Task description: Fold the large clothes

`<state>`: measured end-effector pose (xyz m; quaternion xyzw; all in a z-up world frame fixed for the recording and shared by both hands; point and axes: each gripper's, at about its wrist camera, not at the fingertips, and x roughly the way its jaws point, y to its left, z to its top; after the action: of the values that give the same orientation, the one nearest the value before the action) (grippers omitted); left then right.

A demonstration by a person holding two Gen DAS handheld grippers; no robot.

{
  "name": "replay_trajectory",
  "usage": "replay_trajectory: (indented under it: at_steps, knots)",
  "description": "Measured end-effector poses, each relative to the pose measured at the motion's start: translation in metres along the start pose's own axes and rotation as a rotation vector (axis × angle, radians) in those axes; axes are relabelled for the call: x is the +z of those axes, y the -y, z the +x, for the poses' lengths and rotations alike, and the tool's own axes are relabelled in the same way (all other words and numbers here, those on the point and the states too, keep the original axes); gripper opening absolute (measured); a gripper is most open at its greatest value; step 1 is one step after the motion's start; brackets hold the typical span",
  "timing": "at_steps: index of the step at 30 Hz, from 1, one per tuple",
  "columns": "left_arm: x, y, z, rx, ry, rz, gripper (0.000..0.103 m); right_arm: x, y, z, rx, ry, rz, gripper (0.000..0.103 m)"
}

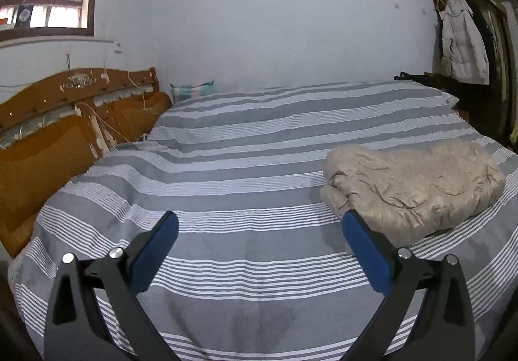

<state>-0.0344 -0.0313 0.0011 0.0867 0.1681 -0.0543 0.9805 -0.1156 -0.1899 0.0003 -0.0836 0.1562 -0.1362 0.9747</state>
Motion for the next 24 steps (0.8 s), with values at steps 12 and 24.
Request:
replay_trajectory:
  at_steps: [12, 24]
  knots:
    - [-0.001, -0.011, 0.004, 0.004, -0.016, -0.067, 0.101, -0.002, 0.019, 0.008, -0.014, -0.025, 0.098, 0.100]
    - [-0.001, -0.012, 0.004, 0.006, -0.024, -0.072, 0.101, -0.003, 0.017, 0.013, -0.013, -0.032, 0.100, 0.100]
